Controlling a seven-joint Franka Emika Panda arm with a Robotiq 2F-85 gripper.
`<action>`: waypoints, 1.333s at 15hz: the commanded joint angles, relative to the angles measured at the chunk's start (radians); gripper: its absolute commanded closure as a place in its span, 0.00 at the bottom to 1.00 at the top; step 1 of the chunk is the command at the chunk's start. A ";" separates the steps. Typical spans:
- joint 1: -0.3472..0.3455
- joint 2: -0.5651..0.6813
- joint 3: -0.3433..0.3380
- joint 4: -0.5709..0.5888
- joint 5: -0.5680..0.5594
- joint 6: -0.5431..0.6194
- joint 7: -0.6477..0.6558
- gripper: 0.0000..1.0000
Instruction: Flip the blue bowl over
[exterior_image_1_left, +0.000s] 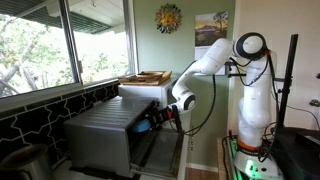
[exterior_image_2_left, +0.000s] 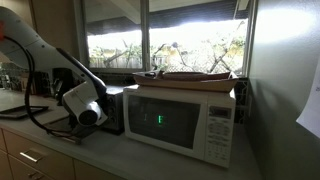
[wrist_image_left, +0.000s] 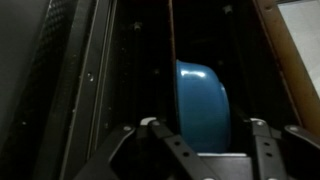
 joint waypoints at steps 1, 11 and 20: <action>-0.007 0.012 -0.006 -0.001 -0.006 -0.018 0.007 0.40; -0.013 -0.019 -0.004 -0.005 -0.067 0.022 0.024 0.42; -0.025 -0.029 -0.011 -0.007 -0.127 0.032 0.036 0.26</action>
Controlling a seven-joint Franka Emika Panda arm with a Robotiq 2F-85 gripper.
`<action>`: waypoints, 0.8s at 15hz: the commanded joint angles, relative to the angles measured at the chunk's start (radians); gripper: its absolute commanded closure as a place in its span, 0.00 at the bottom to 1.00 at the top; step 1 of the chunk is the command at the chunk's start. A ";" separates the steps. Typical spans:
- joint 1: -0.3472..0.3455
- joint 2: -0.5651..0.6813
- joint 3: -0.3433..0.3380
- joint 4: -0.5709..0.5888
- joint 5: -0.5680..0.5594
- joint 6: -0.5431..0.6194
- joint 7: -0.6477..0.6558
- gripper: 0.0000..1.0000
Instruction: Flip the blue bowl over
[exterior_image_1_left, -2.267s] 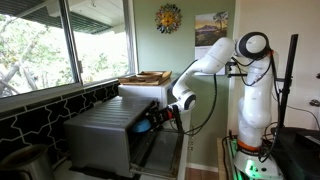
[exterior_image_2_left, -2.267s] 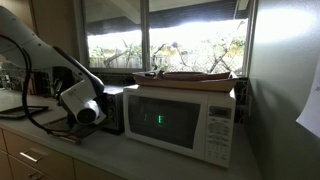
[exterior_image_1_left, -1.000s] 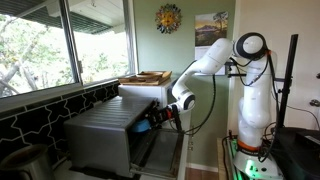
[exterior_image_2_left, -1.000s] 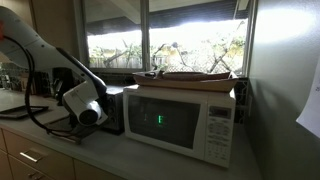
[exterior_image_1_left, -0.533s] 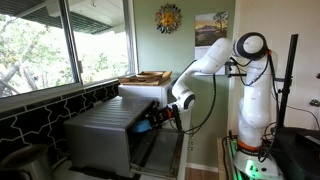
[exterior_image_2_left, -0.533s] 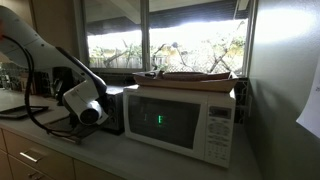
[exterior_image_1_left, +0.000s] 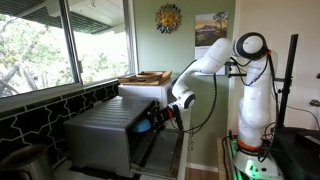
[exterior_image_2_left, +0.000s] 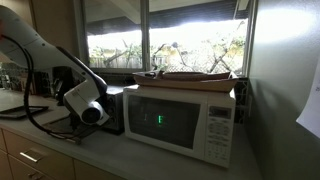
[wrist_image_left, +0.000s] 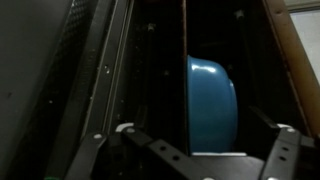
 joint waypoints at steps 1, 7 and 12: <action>-0.006 -0.021 -0.006 -0.011 -0.032 0.010 0.023 0.33; -0.011 -0.044 -0.008 -0.011 -0.056 0.012 0.029 0.75; -0.014 -0.053 -0.008 -0.011 -0.107 0.022 0.055 0.58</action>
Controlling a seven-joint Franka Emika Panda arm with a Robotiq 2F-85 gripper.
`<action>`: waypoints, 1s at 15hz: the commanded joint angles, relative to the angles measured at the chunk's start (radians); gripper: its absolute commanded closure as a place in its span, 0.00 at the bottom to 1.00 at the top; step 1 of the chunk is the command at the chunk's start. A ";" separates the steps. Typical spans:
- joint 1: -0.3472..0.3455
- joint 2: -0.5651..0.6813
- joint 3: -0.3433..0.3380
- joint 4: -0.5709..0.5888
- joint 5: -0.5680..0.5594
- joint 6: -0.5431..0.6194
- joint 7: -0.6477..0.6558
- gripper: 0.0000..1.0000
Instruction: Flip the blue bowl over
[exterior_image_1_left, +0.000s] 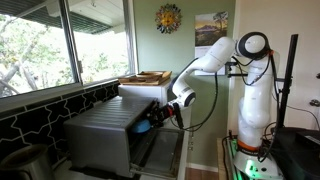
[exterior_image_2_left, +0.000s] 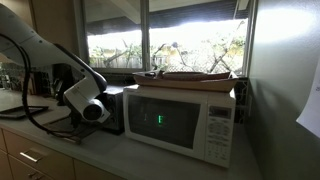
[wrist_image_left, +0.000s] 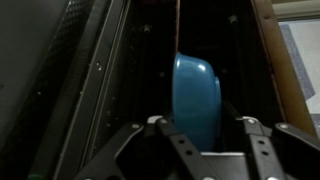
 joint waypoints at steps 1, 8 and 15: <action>-0.009 -0.026 -0.004 -0.015 -0.070 0.022 0.050 0.45; -0.015 -0.039 -0.008 -0.014 -0.126 0.015 0.082 0.64; -0.022 -0.086 -0.005 -0.011 -0.156 0.021 0.115 0.40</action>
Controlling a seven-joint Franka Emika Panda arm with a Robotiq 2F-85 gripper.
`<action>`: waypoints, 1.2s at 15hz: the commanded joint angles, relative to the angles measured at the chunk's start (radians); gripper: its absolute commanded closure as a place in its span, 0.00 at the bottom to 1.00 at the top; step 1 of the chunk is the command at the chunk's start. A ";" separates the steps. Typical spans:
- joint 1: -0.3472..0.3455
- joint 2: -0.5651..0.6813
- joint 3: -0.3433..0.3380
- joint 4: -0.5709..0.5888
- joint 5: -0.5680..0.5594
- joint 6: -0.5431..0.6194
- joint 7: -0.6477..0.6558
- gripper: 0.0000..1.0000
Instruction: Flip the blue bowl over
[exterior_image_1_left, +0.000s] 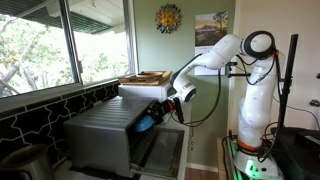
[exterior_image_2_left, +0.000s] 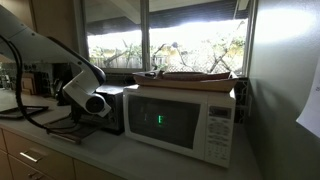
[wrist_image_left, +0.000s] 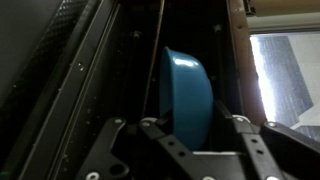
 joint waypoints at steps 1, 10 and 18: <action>-0.011 -0.022 0.002 -0.025 -0.057 0.025 0.034 0.34; -0.010 -0.100 0.030 -0.014 -0.137 0.064 -0.018 1.00; -0.005 -0.203 0.047 -0.022 -0.365 0.040 -0.031 0.99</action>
